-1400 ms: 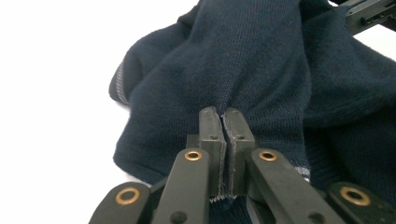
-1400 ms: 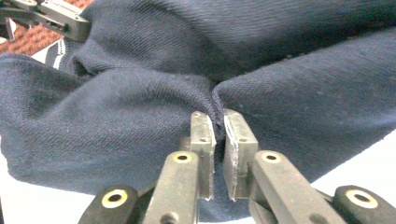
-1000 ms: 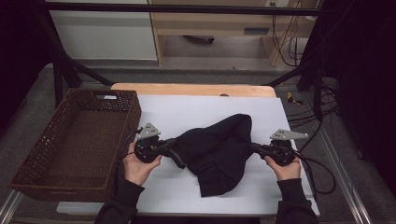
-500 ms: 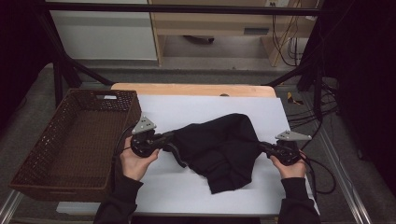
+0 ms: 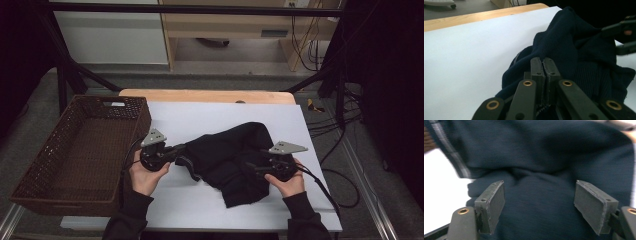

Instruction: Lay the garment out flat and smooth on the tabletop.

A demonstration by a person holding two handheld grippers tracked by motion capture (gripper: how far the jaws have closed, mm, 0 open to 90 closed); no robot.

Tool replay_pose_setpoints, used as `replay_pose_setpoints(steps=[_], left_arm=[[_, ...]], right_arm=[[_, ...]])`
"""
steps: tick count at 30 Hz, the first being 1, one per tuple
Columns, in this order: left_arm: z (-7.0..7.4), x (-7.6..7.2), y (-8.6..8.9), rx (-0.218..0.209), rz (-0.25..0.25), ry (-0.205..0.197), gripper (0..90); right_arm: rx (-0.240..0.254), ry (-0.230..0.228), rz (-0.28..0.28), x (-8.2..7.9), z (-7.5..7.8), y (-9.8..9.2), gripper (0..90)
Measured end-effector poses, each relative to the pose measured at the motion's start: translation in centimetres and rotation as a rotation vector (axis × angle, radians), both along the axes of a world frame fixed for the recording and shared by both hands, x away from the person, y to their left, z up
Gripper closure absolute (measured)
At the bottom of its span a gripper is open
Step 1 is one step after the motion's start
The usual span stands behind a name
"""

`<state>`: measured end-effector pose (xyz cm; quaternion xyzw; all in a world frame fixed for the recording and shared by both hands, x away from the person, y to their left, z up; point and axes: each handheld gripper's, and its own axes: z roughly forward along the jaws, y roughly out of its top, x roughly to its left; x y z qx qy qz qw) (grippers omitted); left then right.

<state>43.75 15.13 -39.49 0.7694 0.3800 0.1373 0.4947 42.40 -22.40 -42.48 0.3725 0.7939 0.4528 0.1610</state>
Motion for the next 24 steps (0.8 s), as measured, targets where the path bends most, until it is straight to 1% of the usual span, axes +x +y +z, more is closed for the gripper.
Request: replay_pose_setpoints(steps=[1,2,3,4,5,6,7,8,9,10,11,12,13,15,16,17,18,19,20,21,22,23,24], left_arm=[[0.0,0.0,0.0,-0.002,-0.001,0.002,87.2],[0.0,0.0,0.0,-0.003,0.001,0.003,87.2],[0.0,0.0,0.0,-0.003,0.001,0.005,87.2],[0.0,0.0,0.0,-0.002,0.001,0.006,87.2],[0.0,0.0,0.0,-0.004,0.001,0.008,87.2],[0.0,0.0,0.0,-0.003,0.002,0.007,87.2],[0.0,0.0,0.0,-0.003,0.002,0.007,87.2],[0.0,0.0,-0.1,-0.001,0.002,0.006,87.2],[0.1,0.0,-0.1,0.002,0.003,0.004,87.2],[0.1,0.0,-0.1,0.004,0.003,0.003,87.2],[0.1,-0.1,0.0,0.003,0.005,0.004,87.2],[0.1,-0.1,0.0,0.003,0.008,0.002,87.2],[0.2,-0.1,0.2,0.002,0.01,0.001,87.2],[0.4,-0.1,0.4,-0.003,0.016,-0.003,87.2],[0.5,-0.2,0.5,-0.007,0.018,-0.003,87.2],[0.6,-0.2,0.6,-0.011,0.022,-0.005,87.3],[0.7,-0.2,0.9,-0.009,0.025,-0.013,87.3],[0.8,-0.2,0.9,-0.021,0.027,-0.011,87.3],[0.9,-0.3,1.0,-0.023,0.027,-0.01,87.3],[1.1,-0.3,1.3,-0.03,0.031,-0.016,87.3],[1.1,-0.3,1.3,-0.03,0.031,-0.016,87.2],[1.2,-0.4,1.4,-0.033,0.037,-0.023,87.3],[1.3,-0.4,1.5,-0.039,0.038,-0.02,87.3]], right_arm=[[0.003,0.013,0.007,0.0,-0.3,0.5,24.4],[-0.007,0.024,0.014,0.1,-0.8,0.9,24.4],[-0.026,0.03,0.022,0.2,-1.1,1.2,24.4],[-0.055,0.041,0.02,0.3,-1.7,1.6,25.7],[-0.055,0.041,0.02,0.3,-1.7,1.6,25.7],[-0.092,0.047,0.021,0.4,-2.2,1.9,31.7],[-0.092,0.047,0.021,0.4,-2.2,1.9,31.7],[-0.122,0.047,0.028,0.4,-2.4,2.0,37.0],[-0.16,0.059,0.032,0.4,-2.7,2.1,47.1],[-0.185,0.066,0.034,0.5,-2.9,2.1,60.2],[-0.223,0.062,0.032,0.5,-3.0,2.1,71.0],[-0.241,0.069,0.024,0.5,-3.0,1.9,80.0],[-0.25,0.073,0.018,0.5,-2.8,1.8,81.9],[-0.258,0.06,-0.005,0.5,-2.2,1.2,83.2],[-0.275,0.048,-0.03,0.4,-1.8,0.8,83.4],[-0.282,0.035,-0.056,0.4,-1.5,0.2,83.5],[-0.277,0.026,-0.079,0.4,-1.3,-0.5,83.6],[-0.254,0.022,-0.107,0.4,-0.9,-1.5,83.6],[-0.235,0.021,-0.123,0.5,-0.7,-2.3,83.6],[-0.216,0.022,-0.153,0.4,-0.4,-3.4,83.7],[-0.216,0.022,-0.153,0.4,-0.4,-3.4,83.7],[-0.213,0.013,-0.183,0.4,-0.1,-4.3,83.8],[-0.212,0.007,-0.193,0.3,0.1,-4.7,83.8]])
